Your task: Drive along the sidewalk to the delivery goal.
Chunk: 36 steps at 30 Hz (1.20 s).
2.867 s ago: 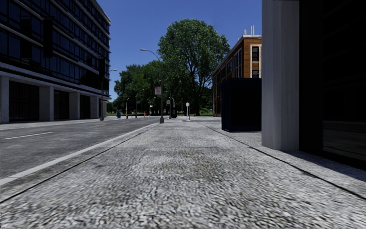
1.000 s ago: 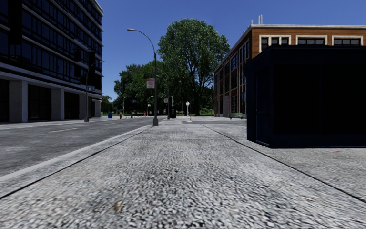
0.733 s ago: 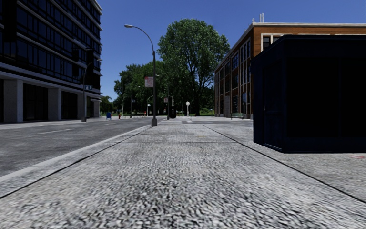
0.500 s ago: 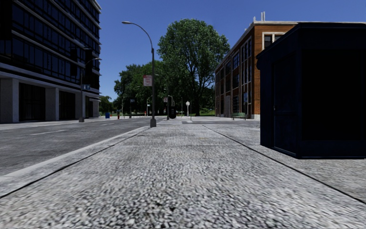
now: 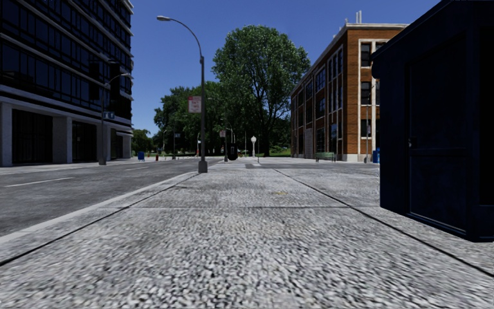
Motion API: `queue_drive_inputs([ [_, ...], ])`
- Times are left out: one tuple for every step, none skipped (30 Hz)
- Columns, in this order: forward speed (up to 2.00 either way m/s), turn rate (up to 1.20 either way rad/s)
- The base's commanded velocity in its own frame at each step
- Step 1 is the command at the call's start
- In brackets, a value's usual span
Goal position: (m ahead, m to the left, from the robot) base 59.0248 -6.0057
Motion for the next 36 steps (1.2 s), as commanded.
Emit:
queue_drive_inputs([
  [2.00, 0.00],
  [2.00, 0.00],
  [2.00, 0.00],
  [2.00, 0.00],
  [2.00, 0.00],
  [2.00, 0.00],
  [2.00, 0.00],
  [2.00, 0.00],
  [2.00, 0.00],
  [2.00, 0.00],
  [2.00, 0.00],
  [2.00, 0.00],
  [2.00, 0.00],
  [2.00, 0.00],
  [2.00, 0.00],
  [2.00, 0.00],
  [2.00, 0.00],
  [2.00, 0.00],
  [2.00, 0.00],
  [2.00, 0.00],
  [2.00, 0.00],
  [2.00, 0.00],
  [2.00, 0.00],
  [2.00, 0.00],
  [2.00, 0.00],
  [2.00, 0.00],
  [2.00, 0.00],
  [2.00, 0.00],
  [2.00, 0.00],
  [2.00, 0.00],
  [2.00, 0.00],
  [2.00, 0.00],
  [2.00, 0.00],
  [2.00, 0.00],
  [2.00, 0.00],
  [2.00, 0.00],
])
